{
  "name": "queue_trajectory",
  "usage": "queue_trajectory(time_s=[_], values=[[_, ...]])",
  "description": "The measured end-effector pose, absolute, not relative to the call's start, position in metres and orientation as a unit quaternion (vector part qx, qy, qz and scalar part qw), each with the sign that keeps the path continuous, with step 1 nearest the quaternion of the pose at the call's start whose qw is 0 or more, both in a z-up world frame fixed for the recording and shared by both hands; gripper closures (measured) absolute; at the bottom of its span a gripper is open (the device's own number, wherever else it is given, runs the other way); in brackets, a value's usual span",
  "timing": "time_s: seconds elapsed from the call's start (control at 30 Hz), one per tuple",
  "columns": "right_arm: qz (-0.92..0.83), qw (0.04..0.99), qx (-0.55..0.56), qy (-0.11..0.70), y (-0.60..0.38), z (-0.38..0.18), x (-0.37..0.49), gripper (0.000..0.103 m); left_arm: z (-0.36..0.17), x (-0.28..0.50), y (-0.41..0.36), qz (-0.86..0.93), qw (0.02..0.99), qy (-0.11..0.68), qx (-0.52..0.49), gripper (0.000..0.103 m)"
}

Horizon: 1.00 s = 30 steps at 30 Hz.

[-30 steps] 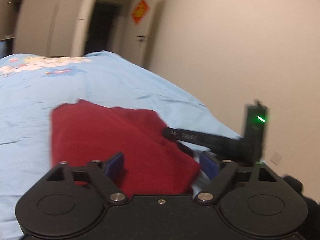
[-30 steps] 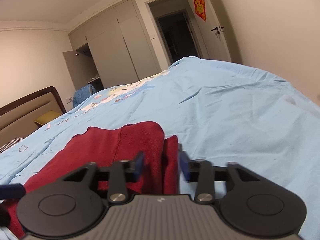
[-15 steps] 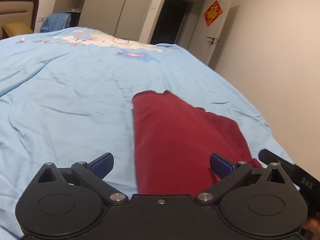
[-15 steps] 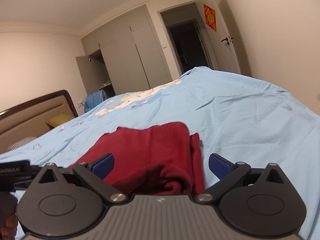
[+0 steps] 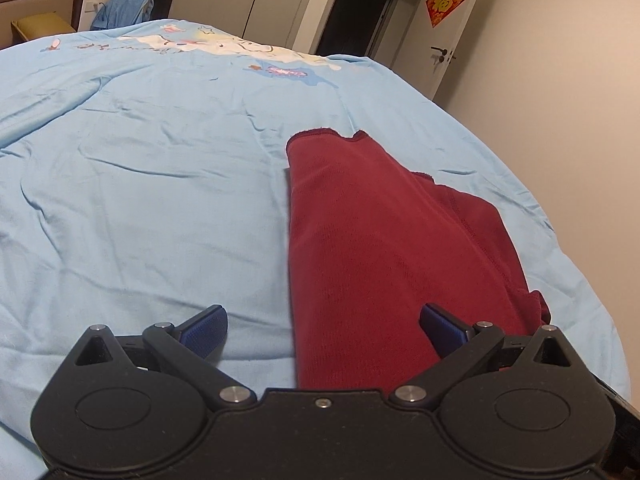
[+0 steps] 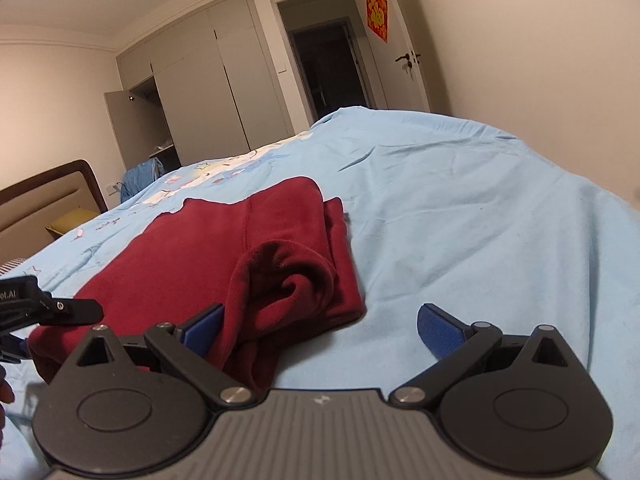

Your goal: Fold small clothes

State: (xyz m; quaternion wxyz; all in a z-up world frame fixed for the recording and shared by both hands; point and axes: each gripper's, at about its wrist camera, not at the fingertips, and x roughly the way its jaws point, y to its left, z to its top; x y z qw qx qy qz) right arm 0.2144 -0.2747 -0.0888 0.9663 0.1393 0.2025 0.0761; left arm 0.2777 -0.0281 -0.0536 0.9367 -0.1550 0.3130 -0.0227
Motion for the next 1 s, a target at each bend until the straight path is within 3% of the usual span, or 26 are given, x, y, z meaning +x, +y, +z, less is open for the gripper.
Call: queue_trajectory(time_s=[0.73,1.0], values=[[0.071,0.970,0.141,0.184,-0.275,-0.096,0.211,0.001,-0.055,0.278,-0.029,-0.020,0.936,0.316,-0.153,0.001],[0.103,0.961,0.206,0.155,-0.293,-0.087,0.201,0.000,-0.058,0.278,-0.028,-0.022,0.936,0.317,-0.154,0.001]])
